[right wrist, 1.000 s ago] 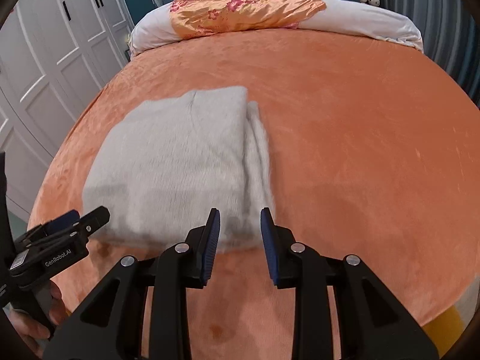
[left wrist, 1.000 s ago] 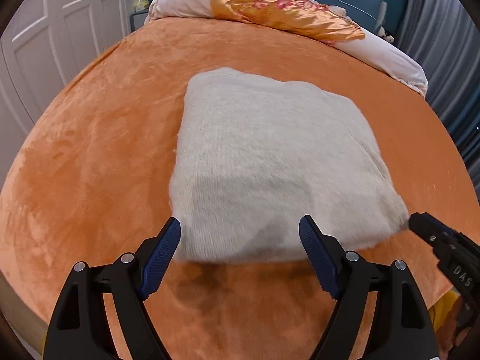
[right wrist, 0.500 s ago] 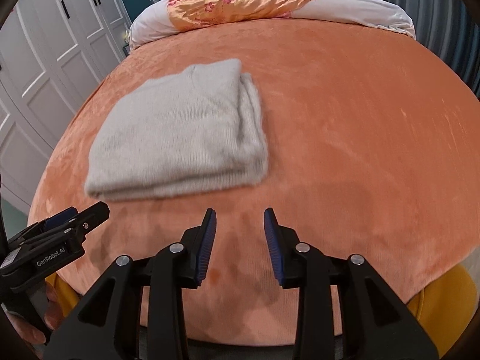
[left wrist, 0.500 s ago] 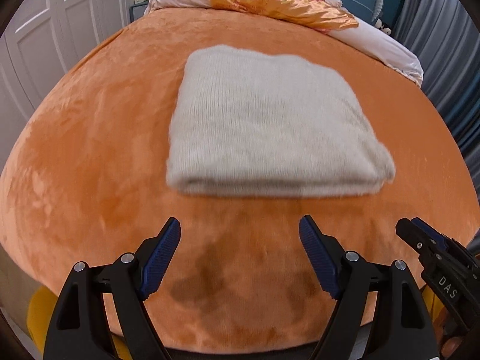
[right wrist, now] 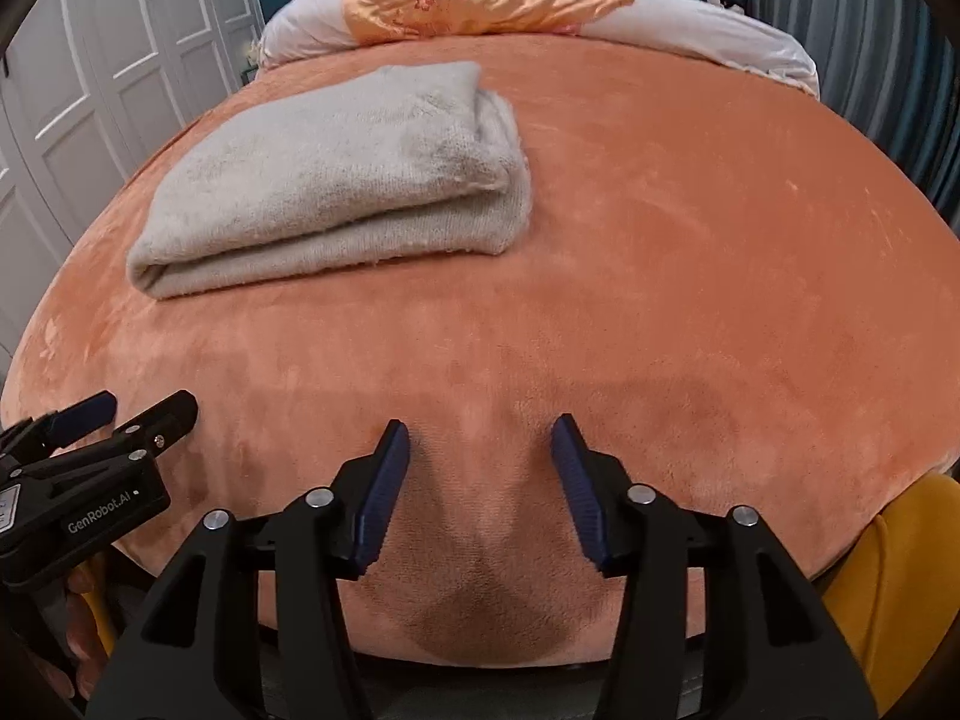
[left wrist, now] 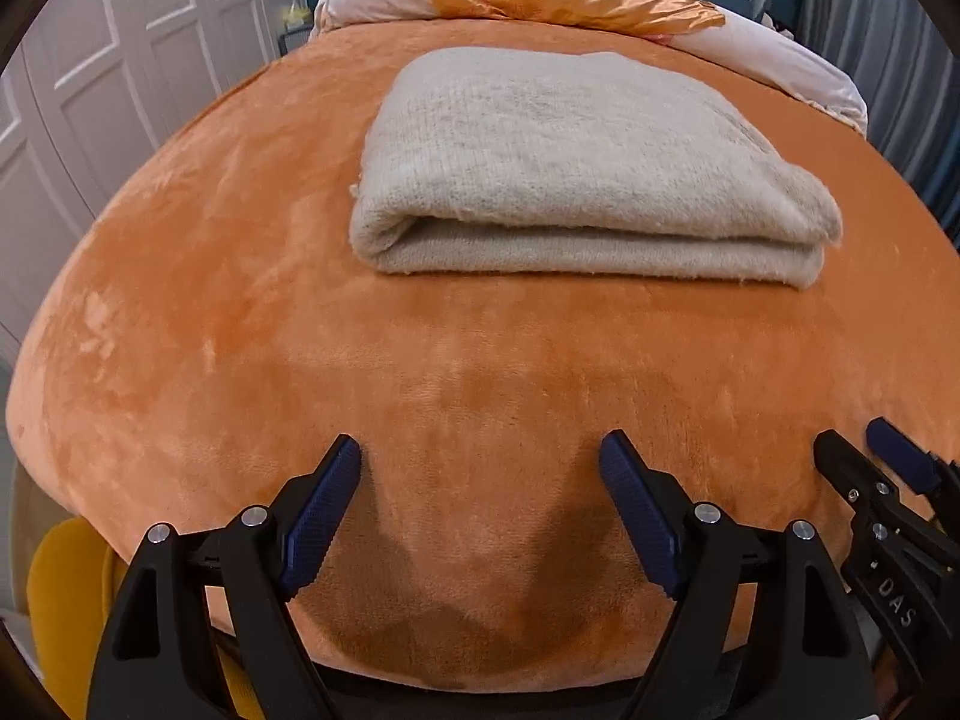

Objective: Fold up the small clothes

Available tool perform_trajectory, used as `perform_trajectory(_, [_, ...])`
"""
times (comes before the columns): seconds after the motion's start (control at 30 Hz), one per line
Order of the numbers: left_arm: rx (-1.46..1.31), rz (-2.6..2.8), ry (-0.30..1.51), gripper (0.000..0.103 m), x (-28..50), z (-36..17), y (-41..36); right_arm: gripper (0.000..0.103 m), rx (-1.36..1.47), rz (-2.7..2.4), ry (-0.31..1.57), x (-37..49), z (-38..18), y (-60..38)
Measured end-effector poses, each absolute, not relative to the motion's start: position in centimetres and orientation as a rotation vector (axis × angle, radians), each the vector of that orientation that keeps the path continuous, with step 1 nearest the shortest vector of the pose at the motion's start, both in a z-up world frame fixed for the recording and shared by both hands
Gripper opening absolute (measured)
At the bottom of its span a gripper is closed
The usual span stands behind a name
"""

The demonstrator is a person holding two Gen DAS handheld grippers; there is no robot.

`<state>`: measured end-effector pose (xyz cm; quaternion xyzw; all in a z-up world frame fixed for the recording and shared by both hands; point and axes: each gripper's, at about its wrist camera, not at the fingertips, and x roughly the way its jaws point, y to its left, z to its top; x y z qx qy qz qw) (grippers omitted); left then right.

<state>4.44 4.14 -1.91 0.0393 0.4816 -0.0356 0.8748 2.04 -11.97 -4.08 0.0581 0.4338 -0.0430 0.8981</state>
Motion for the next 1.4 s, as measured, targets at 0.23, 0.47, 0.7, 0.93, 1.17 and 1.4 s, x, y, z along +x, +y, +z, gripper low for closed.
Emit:
perform_trajectory(0.23, [0.091,-0.036,0.947,0.088,3.8,-2.5,3.6,0.071,0.052,-0.083,0.849,1.4,-4.8,-10.6])
perform_trajectory(0.47, [0.080,0.002,0.892,0.093,3.6,-3.0,3.7,0.076,0.060,-0.103,0.824,1.2,-5.1,-10.2])
perform_trajectory(0.7, [0.064,0.011,0.859,0.093,3.3,-3.1,3.8,0.081,0.065,-0.107,0.813,0.9,-5.5,-10.0])
perform_trajectory(0.93, [0.054,0.035,0.853,0.098,3.3,-3.3,4.1,0.088,0.074,-0.107,0.818,1.0,-5.7,-10.3])
perform_trajectory(1.17, [0.042,0.034,0.847,0.098,3.3,-3.3,4.3,0.092,0.082,-0.111,0.824,1.0,-5.9,-10.5])
perform_trajectory(1.4, [0.042,0.033,0.846,0.098,3.3,-3.4,4.3,0.092,0.082,-0.111,0.824,1.1,-5.9,-10.5])
